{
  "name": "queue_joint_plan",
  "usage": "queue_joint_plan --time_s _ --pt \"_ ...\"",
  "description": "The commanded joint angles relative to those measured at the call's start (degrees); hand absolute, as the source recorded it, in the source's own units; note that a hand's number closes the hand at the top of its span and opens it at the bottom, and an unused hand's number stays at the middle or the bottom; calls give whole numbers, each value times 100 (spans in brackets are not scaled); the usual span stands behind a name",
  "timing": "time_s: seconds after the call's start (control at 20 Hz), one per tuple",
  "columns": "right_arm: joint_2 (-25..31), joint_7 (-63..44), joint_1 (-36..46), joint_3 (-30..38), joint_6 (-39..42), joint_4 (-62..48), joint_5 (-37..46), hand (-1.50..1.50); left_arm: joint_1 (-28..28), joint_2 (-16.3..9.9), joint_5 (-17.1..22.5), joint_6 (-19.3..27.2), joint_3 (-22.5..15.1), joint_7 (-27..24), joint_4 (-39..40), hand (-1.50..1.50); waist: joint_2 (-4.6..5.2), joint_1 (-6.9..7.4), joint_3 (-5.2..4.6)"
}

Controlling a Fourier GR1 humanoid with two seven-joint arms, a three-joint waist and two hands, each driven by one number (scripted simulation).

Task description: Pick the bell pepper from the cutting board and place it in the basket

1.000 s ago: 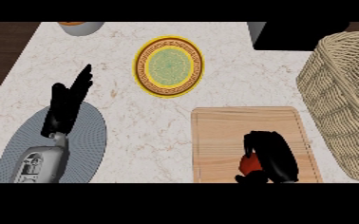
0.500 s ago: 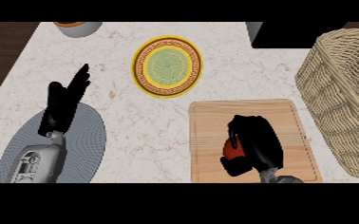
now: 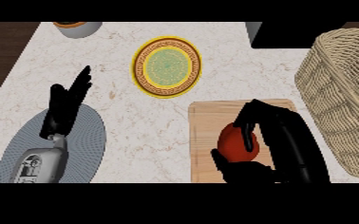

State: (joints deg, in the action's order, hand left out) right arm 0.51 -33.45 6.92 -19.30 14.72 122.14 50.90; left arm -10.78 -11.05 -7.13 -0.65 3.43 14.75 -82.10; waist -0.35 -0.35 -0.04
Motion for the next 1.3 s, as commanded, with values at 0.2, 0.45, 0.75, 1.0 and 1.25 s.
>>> queue_joint_plan --time_s 0.2,0.45,0.75,1.0,1.25 --pt "-50 -2411 1751 785 1121 1639 -861 150 -370 -204 63 -136 206 -7 263 0 23 8 -7" --pt "38 -2934 3316 2213 1855 1257 -1537 150 -192 -202 120 -180 264 -132 317 0 12 -5 -5" --pt "898 -3141 4214 3014 2187 401 -1758 150 200 109 -112 22 -49 -225 53 0 -14 -5 -2" --pt "2290 -2177 3959 3218 2733 -497 -1357 150 -46 22 -85 47 80 -147 141 0 17 -67 -4" --pt "2985 -1550 3642 3701 2959 -1262 -1401 150 -144 8 -67 22 166 -421 481 0 43 -46 0"
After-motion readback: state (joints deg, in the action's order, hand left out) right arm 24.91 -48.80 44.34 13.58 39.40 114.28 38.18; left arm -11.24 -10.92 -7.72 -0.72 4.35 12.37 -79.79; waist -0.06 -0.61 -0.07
